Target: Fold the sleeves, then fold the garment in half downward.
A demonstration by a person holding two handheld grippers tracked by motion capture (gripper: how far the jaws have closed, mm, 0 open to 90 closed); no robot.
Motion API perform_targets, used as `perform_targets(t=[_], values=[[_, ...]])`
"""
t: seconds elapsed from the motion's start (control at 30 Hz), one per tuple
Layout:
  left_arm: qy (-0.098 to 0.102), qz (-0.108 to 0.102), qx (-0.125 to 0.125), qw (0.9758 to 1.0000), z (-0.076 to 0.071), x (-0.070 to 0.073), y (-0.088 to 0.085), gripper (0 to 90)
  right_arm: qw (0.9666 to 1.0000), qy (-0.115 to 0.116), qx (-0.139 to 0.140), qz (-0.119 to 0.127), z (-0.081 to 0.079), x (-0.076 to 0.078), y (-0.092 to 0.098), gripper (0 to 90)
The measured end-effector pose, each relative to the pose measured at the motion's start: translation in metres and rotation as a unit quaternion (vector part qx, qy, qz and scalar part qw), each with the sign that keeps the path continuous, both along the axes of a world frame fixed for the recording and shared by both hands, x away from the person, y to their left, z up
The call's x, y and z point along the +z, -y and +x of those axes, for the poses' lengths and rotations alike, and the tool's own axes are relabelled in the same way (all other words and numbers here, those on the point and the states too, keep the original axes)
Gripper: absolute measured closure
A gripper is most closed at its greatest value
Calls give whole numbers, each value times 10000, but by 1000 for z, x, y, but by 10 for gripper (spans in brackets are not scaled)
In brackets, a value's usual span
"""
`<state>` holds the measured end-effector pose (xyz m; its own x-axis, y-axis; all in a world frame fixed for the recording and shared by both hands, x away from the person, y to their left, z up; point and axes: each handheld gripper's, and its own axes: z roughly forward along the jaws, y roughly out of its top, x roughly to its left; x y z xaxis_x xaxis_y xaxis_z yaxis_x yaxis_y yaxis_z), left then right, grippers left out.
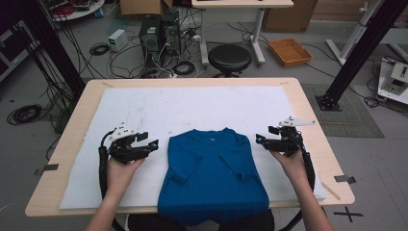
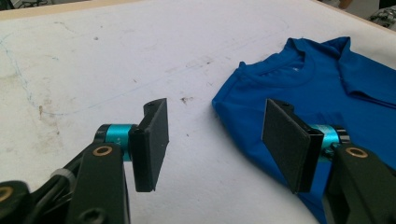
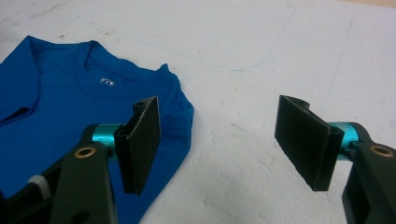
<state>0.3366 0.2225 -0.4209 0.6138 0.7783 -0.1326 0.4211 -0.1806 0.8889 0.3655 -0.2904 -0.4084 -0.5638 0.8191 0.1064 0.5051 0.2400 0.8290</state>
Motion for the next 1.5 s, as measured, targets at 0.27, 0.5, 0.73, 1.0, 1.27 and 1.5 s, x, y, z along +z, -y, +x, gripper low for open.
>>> perform_targets(t=[0.27,0.5,0.73,1.0,1.27,1.5], values=[[-30,55,-21,10000,-2,-2,0,413,10000,-25,-62,40,1,-1,3,313],[-87,-31,-82,9999,-1,1,3,413,10000,12,-93,23,4,0,3,322],[-404,4,-332,9986,16,7,23,413,10000,-58,-62,-25,13,0,-8,353],[-746,-108,-469,9961,46,5,46,484,9994,-303,133,-69,30,-5,-31,487],[-1271,-25,-539,9904,78,-10,70,530,9963,-598,374,-491,51,-15,-63,586],[-1342,391,-493,9890,88,-18,85,533,9934,-852,482,-593,62,-26,-74,585]])
